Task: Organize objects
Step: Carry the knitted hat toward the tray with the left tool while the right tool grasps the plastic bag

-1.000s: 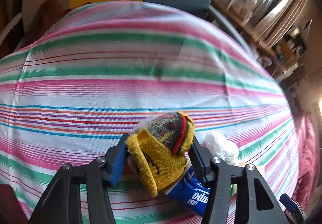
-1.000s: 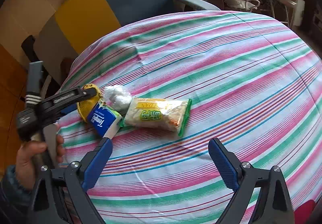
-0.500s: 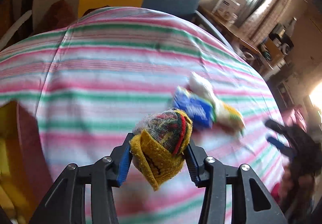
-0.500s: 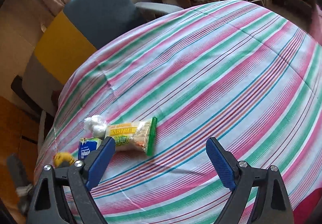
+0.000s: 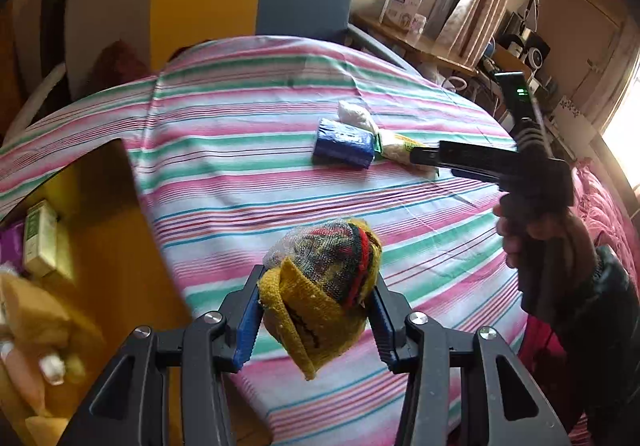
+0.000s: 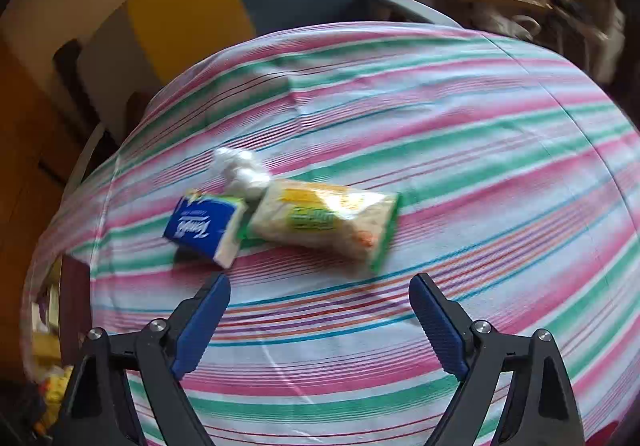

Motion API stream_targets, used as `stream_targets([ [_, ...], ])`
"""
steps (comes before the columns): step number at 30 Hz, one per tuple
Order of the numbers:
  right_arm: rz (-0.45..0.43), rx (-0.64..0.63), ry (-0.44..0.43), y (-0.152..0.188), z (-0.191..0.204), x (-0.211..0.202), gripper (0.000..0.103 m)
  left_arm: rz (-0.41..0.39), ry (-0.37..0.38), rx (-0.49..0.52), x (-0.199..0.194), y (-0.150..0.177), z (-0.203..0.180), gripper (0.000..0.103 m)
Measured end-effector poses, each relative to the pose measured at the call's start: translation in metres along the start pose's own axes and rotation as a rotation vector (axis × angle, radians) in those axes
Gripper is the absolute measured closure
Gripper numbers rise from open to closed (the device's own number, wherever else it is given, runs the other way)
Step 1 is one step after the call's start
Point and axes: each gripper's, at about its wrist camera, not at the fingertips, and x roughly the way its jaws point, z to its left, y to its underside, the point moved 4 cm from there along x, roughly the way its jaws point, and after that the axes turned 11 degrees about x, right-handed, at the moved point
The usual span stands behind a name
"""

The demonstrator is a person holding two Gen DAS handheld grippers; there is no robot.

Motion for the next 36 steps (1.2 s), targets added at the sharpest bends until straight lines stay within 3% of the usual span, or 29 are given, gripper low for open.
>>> stream_targets([
  [4,0.001,-0.066,-0.011,0.000,0.023,0.003,0.019,-0.015,-0.007,-0.027,-0.012,0.011,0.011,0.055],
  [8,-0.026,-0.102,0.004,-0.025,0.044,0.016,0.021,-0.032,-0.013,-0.061,-0.023,0.018,0.022,0.055],
  [15,0.015,-0.167,0.136,-0.069,0.071,0.079,0.024,-0.035,-0.032,-0.126,-0.033,0.030,0.045,0.055],
  [17,0.060,-0.191,0.176,-0.070,0.071,0.099,0.033,-0.039,-0.046,-0.135,-0.037,0.033,0.051,0.055],
  [18,0.090,-0.212,0.209,-0.068,0.071,0.109,0.065,-0.042,-0.053,-0.137,-0.038,0.034,0.052,0.055],
  [21,0.068,-0.238,0.190,-0.072,0.079,0.104,0.073,-0.056,-0.079,-0.142,-0.044,0.035,0.058,0.055],
  [25,-0.014,-0.272,0.168,-0.074,0.087,0.072,0.073,-0.067,-0.118,-0.151,-0.049,0.035,0.064,0.055],
  [29,-0.039,-0.309,0.112,-0.062,0.095,0.039,0.073,-0.067,-0.157,-0.165,-0.056,0.039,0.070,0.055],
  [36,0.049,-0.427,0.013,0.013,0.095,0.011,0.073,-0.061,-0.226,-0.169,-0.065,0.050,0.076,0.055],
])
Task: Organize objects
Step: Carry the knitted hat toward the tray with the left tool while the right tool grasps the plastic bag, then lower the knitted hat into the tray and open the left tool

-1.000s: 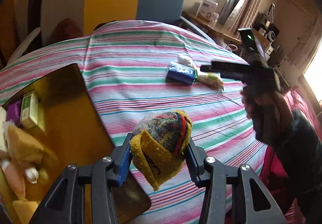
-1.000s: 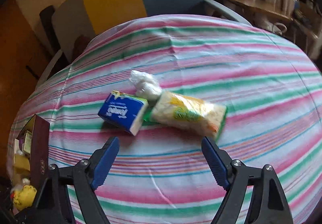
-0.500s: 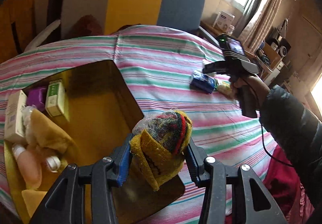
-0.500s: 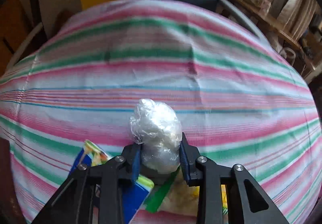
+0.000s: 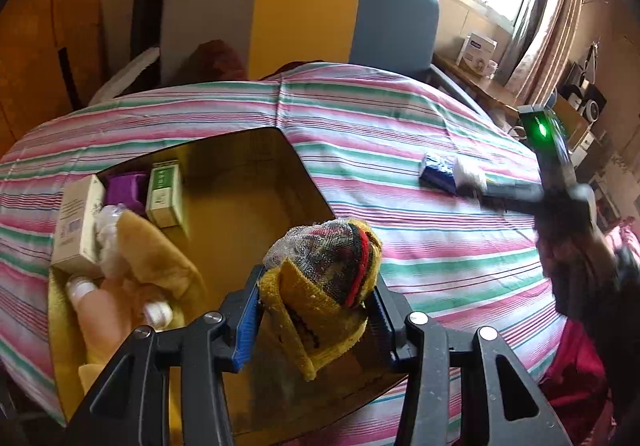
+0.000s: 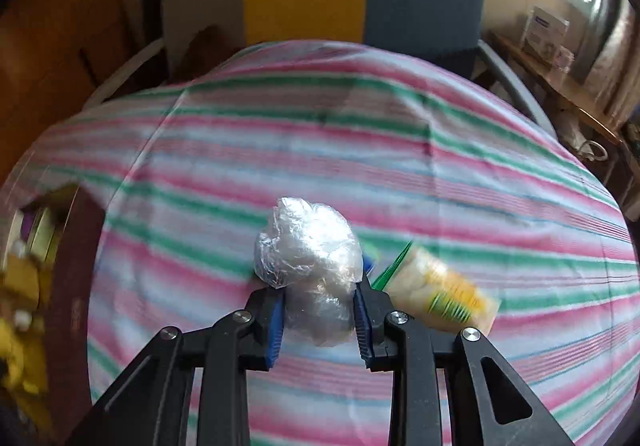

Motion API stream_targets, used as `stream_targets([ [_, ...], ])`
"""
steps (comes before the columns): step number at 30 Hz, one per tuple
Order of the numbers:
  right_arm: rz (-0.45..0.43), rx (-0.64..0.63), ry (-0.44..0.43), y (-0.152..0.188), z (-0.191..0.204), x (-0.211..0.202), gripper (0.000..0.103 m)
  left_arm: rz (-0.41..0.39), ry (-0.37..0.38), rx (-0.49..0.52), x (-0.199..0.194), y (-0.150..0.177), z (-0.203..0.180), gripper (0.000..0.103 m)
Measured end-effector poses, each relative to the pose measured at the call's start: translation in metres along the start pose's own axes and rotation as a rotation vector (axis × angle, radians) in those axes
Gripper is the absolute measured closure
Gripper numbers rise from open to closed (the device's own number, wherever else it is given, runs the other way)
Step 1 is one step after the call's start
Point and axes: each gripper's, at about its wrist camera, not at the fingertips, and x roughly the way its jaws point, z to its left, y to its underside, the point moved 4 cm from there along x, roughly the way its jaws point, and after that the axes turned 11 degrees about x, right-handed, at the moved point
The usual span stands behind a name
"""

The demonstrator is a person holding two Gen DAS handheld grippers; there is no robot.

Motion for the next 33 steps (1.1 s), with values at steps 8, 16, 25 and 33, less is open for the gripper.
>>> stream_targets([
  [8,0.072,-0.106,-0.062,0.077,0.038,0.010,0.073,-0.010,-0.059,-0.005,-0.016,0.015,0.012,0.055],
  [16,0.046,-0.098,-0.087,0.085,0.033,0.013,0.073,-0.014,-0.118,-0.017,-0.029,0.031,0.022,0.055],
  [25,0.043,-0.108,-0.089,0.086,0.033,0.013,0.073,-0.001,-0.136,-0.026,-0.030,0.042,0.025,0.055],
  [33,0.050,-0.096,-0.098,0.085,0.030,0.014,0.072,0.004,-0.129,-0.036,-0.026,0.044,0.028,0.055],
])
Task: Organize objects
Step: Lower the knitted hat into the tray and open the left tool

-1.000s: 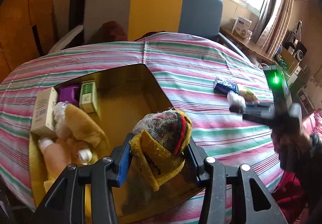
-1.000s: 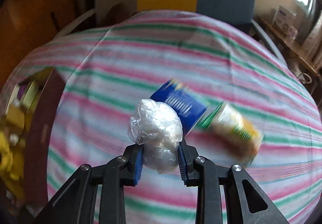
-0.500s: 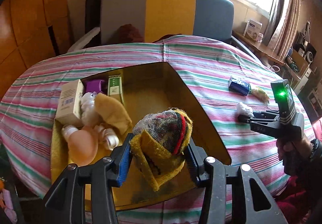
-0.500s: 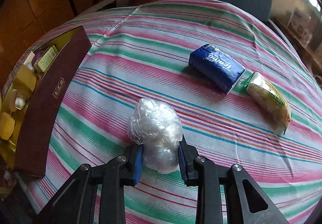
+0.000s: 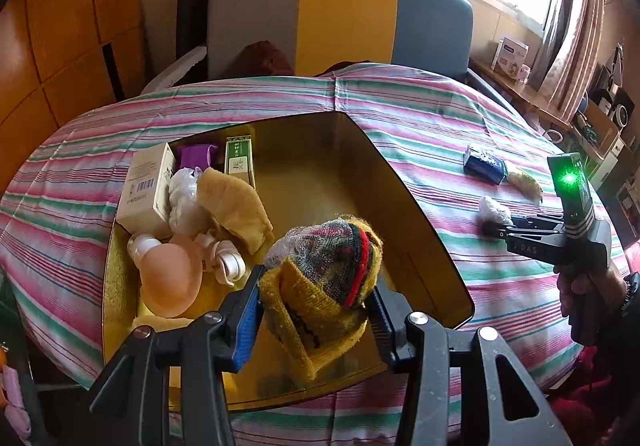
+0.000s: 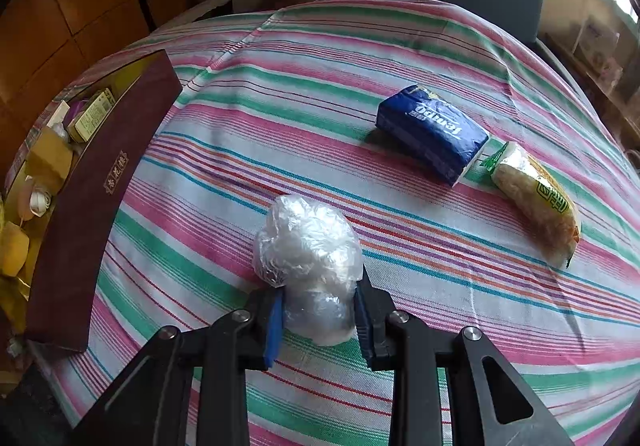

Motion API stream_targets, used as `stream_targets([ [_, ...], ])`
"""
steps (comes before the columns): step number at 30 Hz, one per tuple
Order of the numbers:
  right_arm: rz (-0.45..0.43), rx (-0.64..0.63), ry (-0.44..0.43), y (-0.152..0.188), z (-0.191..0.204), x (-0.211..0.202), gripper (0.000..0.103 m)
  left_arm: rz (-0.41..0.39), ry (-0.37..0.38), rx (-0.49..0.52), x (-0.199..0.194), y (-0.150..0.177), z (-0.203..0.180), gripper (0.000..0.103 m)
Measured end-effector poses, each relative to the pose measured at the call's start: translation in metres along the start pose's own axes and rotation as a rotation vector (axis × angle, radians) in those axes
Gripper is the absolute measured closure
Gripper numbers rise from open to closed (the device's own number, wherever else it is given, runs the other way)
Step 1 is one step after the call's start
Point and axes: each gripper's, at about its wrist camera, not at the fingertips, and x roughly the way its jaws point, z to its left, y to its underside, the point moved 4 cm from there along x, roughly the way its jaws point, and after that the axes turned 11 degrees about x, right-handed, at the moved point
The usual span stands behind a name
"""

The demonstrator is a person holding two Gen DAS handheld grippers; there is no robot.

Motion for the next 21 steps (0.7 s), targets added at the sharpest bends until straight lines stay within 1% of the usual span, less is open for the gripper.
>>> stream_targets([
  [1,0.002,-0.003,0.002,0.000,0.001,0.001,0.072,-0.001,0.012,-0.004,0.000,-0.001,0.000,0.055],
  [3,0.004,-0.008,0.009,-0.001,0.002,0.002,0.072,-0.020,0.077,-0.038,-0.001,-0.005,0.003,0.055],
  [5,0.001,-0.015,0.014,-0.001,0.004,0.003,0.072,-0.031,0.117,-0.065,-0.001,-0.011,0.007,0.055],
  [9,-0.010,-0.033,0.027,-0.001,0.006,0.003,0.072,-0.030,0.218,-0.161,0.010,-0.032,0.021,0.055],
  [12,-0.010,-0.028,0.019,-0.002,0.006,0.003,0.072,-0.027,0.237,-0.193,0.026,-0.052,0.029,0.055],
  [13,-0.009,-0.027,0.018,-0.002,0.005,0.003,0.072,-0.030,0.234,-0.193,0.030,-0.058,0.030,0.055],
  [15,-0.010,-0.032,0.022,-0.002,0.006,0.003,0.072,-0.025,0.193,-0.180,0.048,-0.072,0.034,0.055],
  [17,-0.009,-0.032,0.022,-0.003,0.006,0.003,0.072,-0.012,0.179,-0.188,0.065,-0.083,0.040,0.055],
  [19,-0.009,-0.030,0.021,-0.003,0.006,0.003,0.072,0.019,0.128,-0.198,0.086,-0.091,0.048,0.055],
  [21,-0.009,-0.031,0.018,-0.003,0.006,0.003,0.072,0.049,0.104,-0.186,0.110,-0.100,0.053,0.055],
])
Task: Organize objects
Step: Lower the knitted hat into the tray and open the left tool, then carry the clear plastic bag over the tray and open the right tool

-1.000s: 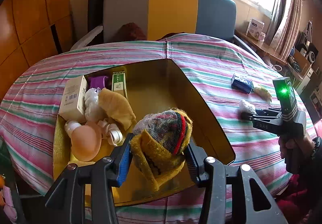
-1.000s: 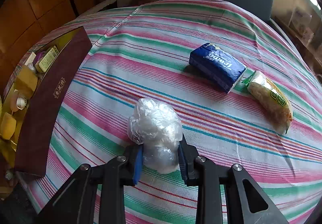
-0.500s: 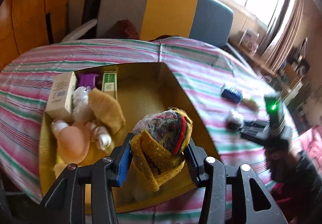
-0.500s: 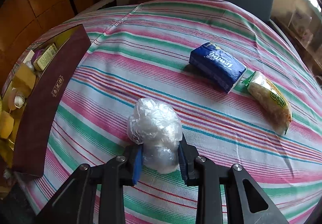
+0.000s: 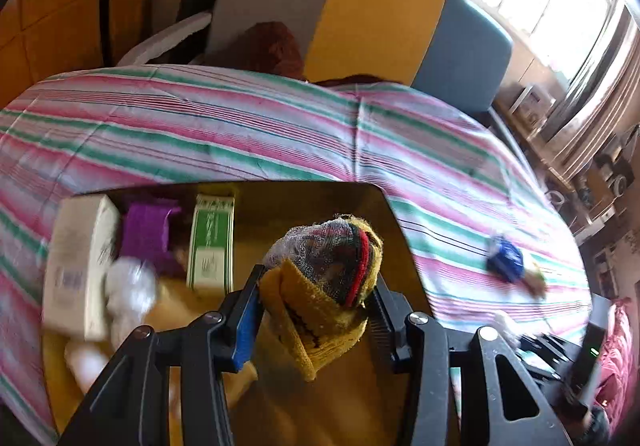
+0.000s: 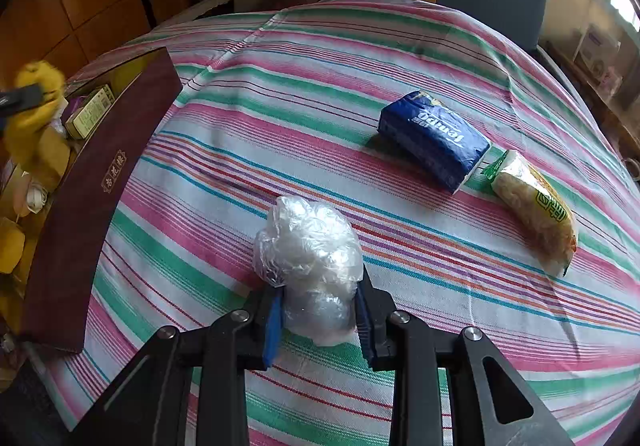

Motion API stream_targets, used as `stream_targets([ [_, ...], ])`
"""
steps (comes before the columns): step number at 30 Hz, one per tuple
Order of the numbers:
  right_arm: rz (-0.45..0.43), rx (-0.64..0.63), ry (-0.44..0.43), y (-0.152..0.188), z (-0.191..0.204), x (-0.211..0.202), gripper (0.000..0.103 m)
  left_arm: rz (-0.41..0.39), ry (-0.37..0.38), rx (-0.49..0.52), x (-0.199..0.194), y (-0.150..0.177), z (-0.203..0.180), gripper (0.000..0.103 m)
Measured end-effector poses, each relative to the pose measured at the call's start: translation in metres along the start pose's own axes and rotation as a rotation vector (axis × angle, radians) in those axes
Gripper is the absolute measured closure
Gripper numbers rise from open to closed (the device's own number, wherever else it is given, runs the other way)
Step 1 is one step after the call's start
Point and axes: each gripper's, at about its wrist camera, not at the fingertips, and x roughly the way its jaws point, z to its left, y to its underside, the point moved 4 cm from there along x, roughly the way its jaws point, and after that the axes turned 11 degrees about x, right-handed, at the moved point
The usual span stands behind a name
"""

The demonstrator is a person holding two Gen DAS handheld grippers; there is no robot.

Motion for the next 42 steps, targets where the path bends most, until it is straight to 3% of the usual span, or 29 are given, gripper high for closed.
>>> stream_targets([
  [6,0.000,0.006,-0.008,-0.001,0.000,0.001,0.071,0.078,-0.094,0.020,0.047,-0.012,0.015,0.049],
  [8,0.000,0.007,-0.010,-0.001,0.000,0.001,0.071,0.067,-0.129,0.044,0.050,-0.014,0.017,0.047],
  [11,-0.002,0.010,-0.013,-0.002,0.000,0.001,0.071,0.064,-0.120,0.064,0.048,-0.015,0.014,0.036],
  [19,-0.009,0.003,-0.010,-0.002,-0.001,0.001,0.070,-0.039,-0.191,0.113,-0.011,-0.010,0.008,0.036],
  [26,-0.021,-0.015,0.011,0.000,0.002,0.000,0.071,-0.148,-0.254,0.156,-0.093,0.040,-0.008,0.036],
  [35,-0.046,-0.021,0.032,0.003,0.004,-0.001,0.071,-0.141,-0.292,0.138,-0.126,0.084,0.001,0.036],
  [42,-0.027,0.003,0.060,0.000,0.006,-0.002,0.072,-0.149,-0.305,0.126,-0.135,0.097,0.012,0.036],
])
